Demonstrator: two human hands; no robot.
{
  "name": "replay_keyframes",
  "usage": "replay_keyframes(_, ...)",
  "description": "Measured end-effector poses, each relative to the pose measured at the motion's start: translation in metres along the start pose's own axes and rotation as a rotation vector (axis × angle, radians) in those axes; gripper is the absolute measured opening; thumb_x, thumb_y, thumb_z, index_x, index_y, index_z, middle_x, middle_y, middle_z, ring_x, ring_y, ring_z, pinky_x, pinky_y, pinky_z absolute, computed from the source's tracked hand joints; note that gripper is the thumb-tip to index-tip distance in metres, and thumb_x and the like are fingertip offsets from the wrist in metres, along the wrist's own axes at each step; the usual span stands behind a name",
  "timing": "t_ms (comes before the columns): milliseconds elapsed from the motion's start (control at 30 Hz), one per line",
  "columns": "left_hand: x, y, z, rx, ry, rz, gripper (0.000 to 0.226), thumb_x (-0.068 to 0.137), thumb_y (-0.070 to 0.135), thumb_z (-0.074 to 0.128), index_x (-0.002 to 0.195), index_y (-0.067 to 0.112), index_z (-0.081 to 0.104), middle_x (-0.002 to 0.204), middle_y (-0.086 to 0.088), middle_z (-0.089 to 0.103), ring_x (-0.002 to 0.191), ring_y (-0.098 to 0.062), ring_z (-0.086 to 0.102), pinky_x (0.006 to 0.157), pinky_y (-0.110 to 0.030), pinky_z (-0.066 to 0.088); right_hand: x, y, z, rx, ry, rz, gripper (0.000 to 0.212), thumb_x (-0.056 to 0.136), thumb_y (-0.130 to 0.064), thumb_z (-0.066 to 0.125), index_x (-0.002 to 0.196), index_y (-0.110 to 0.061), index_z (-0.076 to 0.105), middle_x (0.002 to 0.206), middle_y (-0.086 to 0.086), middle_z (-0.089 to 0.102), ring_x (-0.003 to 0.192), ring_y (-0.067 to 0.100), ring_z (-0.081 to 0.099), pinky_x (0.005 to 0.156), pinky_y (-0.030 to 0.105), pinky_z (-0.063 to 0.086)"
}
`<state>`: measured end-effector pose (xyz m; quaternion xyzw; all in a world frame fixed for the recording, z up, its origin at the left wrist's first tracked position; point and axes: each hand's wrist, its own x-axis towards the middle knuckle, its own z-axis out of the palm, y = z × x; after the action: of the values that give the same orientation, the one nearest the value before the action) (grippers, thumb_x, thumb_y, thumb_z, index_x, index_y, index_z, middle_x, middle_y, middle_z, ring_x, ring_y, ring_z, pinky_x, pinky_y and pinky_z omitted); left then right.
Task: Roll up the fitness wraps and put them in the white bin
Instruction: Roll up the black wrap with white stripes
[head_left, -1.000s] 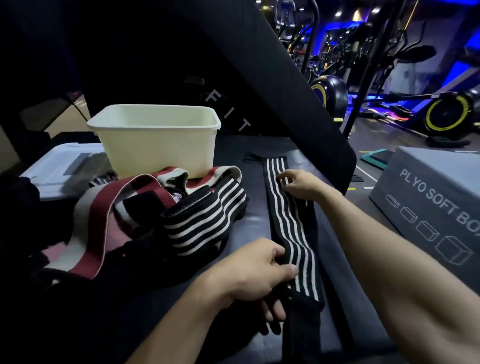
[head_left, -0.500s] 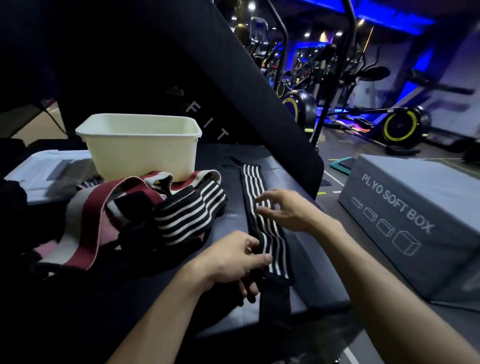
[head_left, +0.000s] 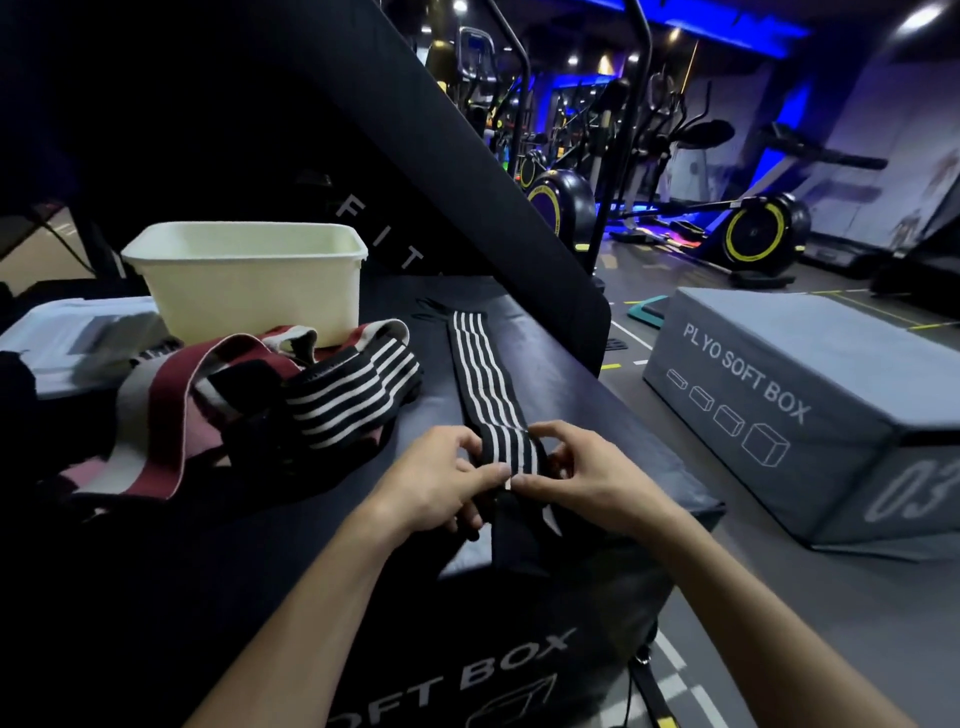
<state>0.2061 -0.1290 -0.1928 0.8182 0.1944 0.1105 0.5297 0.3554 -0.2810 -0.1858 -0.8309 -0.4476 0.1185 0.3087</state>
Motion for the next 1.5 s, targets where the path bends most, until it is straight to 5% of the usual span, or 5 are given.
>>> replay_keyframes(400, -0.025, -0.003, 0.002, 0.432, 0.051, 0.319, 0.011, 0.088, 0.037, 0.078, 0.099, 0.038, 0.077, 0.093, 0.015, 0.066, 0.078, 0.005, 0.059, 0.075, -0.021, 0.047, -0.005, 0.005, 0.002, -0.088, 0.017, -0.104, 0.027, 0.083, -0.039, 0.08, 0.109, -0.042, 0.076, 0.096, -0.009, 0.055, 0.091, 0.007, 0.058, 0.089, 0.03, 0.048)
replay_keyframes(667, -0.031, -0.008, -0.062, 0.883, 0.978, 0.257, 0.062, 0.075, 0.033, 0.084, 0.131, 0.019, 0.064, 0.132, -0.005, 0.059, 0.123, -0.032, 0.046, 0.105, -0.047, 0.033, 0.003, -0.031, 0.01, -0.04, 0.035, -0.259, 0.016, 0.088, -0.044, 0.074, 0.104, -0.04, 0.076, 0.098, -0.012, 0.062, 0.096, 0.004, 0.06, 0.084, 0.026, 0.047)
replay_keyframes(867, -0.036, -0.019, -0.089, 0.924, 0.913, 0.204, 0.042, 0.068, 0.035, 0.092, 0.105, 0.024, 0.075, 0.095, -0.003, 0.07, 0.108, -0.032, 0.057, 0.123, -0.054, 0.022, 0.011, -0.039, 0.023, 0.035, 0.034, -0.283, 0.016, 0.09, -0.029, 0.074, 0.106, -0.03, 0.076, 0.094, -0.014, 0.073, 0.089, -0.003, 0.066, 0.078, 0.014, 0.046)
replay_keyframes(1200, -0.053, -0.01, -0.04, 0.798, 0.341, 0.38, 0.033, 0.087, 0.063, 0.064, 0.105, 0.038, 0.076, 0.093, 0.013, 0.051, 0.092, -0.009, 0.052, 0.08, -0.036, 0.05, 0.029, -0.059, 0.041, 0.479, -0.015, -0.021, 0.049, 0.089, -0.053, 0.068, 0.13, -0.028, 0.057, 0.096, 0.002, 0.075, 0.079, 0.018, 0.077, 0.085, 0.045, 0.062)
replay_keyframes(1500, -0.059, -0.014, -0.051, 0.566, 0.566, 0.297, 0.011, 0.084, 0.039, 0.078, 0.08, 0.029, 0.076, 0.073, 0.013, 0.063, 0.072, -0.003, 0.06, 0.071, -0.022, 0.047, 0.028, -0.063, 0.041, 0.299, -0.043, -0.067, 0.011, 0.088, -0.031, 0.08, 0.098, -0.028, 0.078, 0.092, -0.014, 0.077, 0.085, -0.004, 0.069, 0.077, 0.013, 0.051)
